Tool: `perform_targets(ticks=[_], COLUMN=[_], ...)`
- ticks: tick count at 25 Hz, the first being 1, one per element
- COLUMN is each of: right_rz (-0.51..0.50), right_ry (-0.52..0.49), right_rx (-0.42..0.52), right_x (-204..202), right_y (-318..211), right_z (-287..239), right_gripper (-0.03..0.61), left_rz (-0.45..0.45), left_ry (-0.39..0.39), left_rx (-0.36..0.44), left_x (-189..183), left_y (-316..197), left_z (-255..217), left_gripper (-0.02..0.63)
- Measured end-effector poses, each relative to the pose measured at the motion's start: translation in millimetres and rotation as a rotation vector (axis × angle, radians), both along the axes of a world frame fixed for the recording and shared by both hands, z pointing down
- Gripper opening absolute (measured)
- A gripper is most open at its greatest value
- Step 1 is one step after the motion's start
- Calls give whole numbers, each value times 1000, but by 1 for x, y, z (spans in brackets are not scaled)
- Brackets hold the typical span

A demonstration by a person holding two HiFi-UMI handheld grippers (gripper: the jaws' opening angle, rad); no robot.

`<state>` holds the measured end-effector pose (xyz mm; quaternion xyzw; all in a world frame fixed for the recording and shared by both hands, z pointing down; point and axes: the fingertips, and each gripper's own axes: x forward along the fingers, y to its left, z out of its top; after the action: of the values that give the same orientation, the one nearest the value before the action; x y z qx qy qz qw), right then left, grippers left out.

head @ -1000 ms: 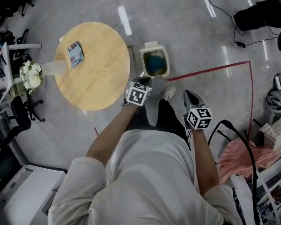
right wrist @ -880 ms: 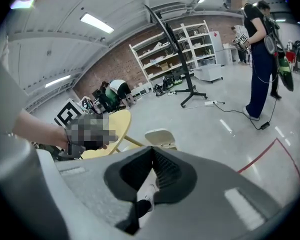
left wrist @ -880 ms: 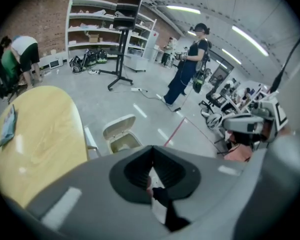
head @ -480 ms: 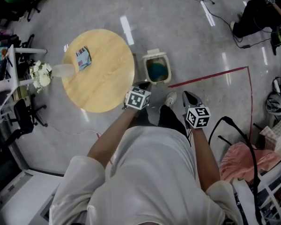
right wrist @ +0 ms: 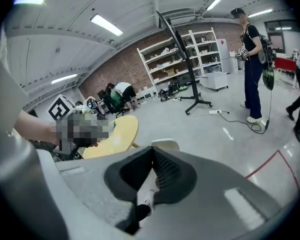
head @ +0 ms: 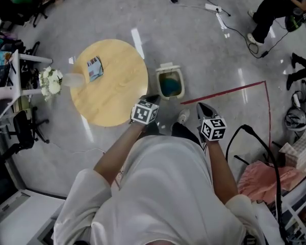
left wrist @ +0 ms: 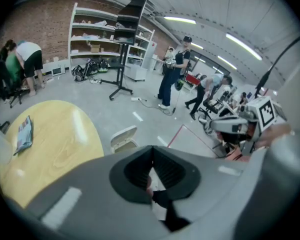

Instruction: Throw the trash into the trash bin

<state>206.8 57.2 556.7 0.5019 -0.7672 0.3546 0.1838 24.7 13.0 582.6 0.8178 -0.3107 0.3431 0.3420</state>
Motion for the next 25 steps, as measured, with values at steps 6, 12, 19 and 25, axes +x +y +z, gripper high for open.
perform_targets(ticks=[6,12,19,25], right_rz=[1,10,3,-3], right_ry=[-2,-2,-3,-11], right_rx=[1,17,41,54], right_x=[-10,-12,-24,-34], right_y=[5,2,-3,-4], right_z=[-6,-15,-24,-26], right_gripper=[2,2,2,2], left_rz=[-15,-20,-22,-38], left_ry=[16,24,43,57], left_rx=[10,29,67,103], left_x=[-14,-19,-28,-35], left_y=[0,0,3,3], left_z=[-14,-26,-42,-53], left_gripper=[6,6,6,7])
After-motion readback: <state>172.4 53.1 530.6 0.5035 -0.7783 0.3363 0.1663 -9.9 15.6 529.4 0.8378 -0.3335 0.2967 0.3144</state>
